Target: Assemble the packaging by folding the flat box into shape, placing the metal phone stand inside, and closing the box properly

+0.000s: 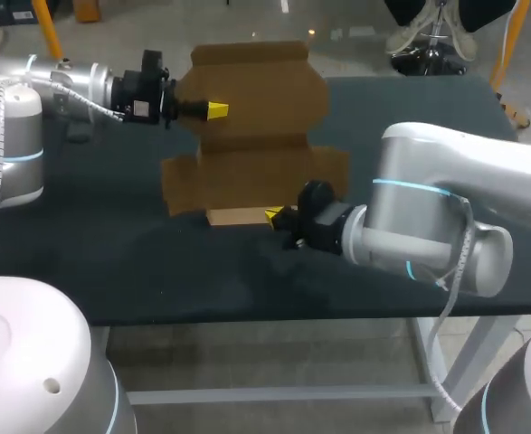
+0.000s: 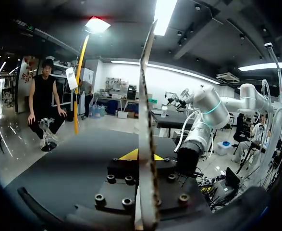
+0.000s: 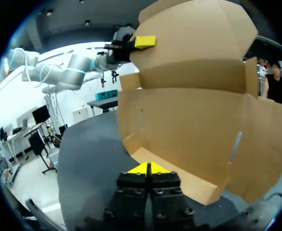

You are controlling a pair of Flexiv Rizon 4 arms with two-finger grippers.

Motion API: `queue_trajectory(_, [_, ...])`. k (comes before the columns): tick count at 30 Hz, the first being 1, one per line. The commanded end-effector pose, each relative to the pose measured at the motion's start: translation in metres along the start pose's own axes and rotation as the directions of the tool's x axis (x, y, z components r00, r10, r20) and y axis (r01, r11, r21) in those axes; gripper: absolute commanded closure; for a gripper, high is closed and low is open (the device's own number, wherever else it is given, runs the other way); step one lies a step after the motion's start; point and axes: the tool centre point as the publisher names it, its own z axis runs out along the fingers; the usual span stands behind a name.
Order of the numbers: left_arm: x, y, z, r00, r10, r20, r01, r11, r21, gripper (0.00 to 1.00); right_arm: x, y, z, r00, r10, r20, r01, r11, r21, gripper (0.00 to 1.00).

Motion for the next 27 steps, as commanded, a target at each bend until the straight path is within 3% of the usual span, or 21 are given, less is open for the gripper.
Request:
queue_trajectory(1, [-0.001, 0.002, -0.001, 1.000, 0.000, -0.006, 0.000, 1.000, 0.000, 1.00, 0.003, -0.005, 0.022, 0.994, 0.005, 0.107, -0.005, 1.000, -0.001, 1.00])
queue_trajectory(15, [-0.001, 0.002, -0.001, 1.000, 0.000, -0.006, 0.000, 1.000, 0.000, 1.00, 0.000, -0.022, 0.034, 0.983, 0.031, 0.179, -0.034, 0.999, 0.014, 1.00])
queue_trajectory(27, [-0.001, 0.002, -0.001, 1.000, 0.000, -0.006, 0.000, 1.000, 0.000, 1.00, -0.008, -0.030, 0.045, 0.981, 0.068, 0.181, -0.071, 0.997, 0.012, 1.00])
